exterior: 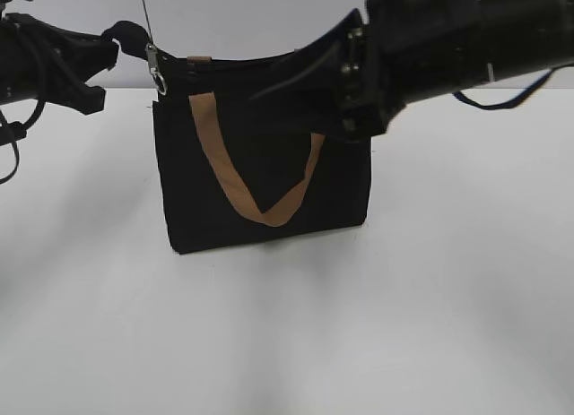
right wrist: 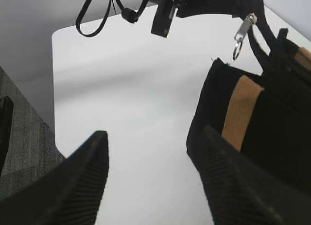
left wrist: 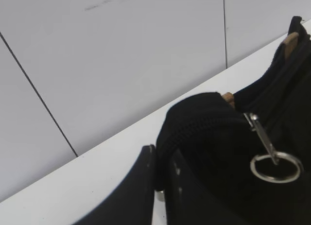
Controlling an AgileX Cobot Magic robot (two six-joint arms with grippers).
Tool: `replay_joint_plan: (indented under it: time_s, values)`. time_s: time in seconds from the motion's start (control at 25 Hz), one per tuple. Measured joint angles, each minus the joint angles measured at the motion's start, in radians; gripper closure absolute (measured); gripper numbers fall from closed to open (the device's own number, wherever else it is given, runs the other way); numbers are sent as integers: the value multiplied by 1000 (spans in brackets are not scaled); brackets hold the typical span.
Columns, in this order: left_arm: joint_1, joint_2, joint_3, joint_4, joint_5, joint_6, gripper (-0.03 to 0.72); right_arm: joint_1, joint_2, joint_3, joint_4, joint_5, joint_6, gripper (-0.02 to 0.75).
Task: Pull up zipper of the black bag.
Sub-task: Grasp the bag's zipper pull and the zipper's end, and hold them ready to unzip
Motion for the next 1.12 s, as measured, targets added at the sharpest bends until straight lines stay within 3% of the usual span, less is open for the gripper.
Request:
replay_joint_plan:
  time_s: [0.56, 1.12]
  values:
    - [-3, 0, 0, 0, -1, 0, 675, 119, 382, -383, 2, -132, 109, 307]
    - [-3, 0, 0, 0, -2, 0, 676, 171, 560, -508, 41, -167, 208, 307]
